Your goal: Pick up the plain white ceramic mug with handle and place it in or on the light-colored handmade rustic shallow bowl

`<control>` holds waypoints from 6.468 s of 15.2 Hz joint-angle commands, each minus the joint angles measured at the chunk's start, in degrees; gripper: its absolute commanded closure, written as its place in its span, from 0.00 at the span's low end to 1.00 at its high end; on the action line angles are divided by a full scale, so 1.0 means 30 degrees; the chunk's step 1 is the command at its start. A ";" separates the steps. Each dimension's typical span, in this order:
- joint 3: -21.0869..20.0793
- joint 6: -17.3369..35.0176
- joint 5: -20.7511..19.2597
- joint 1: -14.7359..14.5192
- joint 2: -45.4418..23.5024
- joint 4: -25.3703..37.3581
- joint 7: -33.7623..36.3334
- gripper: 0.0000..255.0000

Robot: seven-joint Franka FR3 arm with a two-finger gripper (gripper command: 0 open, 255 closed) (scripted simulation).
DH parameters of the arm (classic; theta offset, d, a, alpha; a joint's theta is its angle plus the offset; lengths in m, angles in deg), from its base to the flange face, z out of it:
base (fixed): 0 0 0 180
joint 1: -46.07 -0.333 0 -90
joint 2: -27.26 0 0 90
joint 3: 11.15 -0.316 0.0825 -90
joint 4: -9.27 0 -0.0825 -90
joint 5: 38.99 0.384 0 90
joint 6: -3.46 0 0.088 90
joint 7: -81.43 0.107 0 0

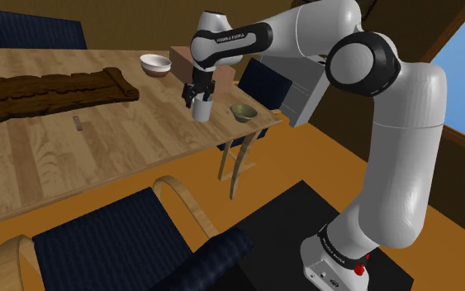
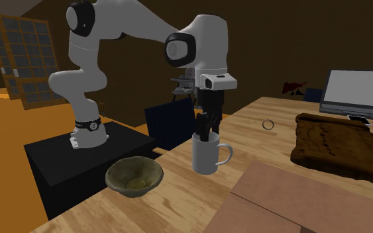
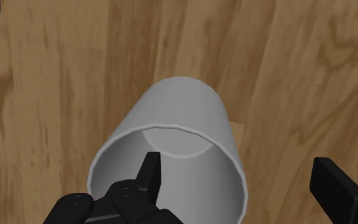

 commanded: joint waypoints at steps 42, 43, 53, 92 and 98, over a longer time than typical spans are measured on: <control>-0.0030 -0.5954 0.0047 -0.0020 0.1241 0.4726 -0.0022 1.00; -0.0030 -0.6219 0.0047 -0.0022 0.1226 0.5005 -0.0023 1.00; 0.0341 -0.7378 0.0283 0.1102 0.2263 0.5125 -0.1515 1.00; 0.1927 -0.2997 0.1047 0.4706 0.3809 -0.0874 -0.6881 1.00; 0.1927 -0.2997 0.1047 0.4706 0.3810 -0.0874 -0.6881 0.00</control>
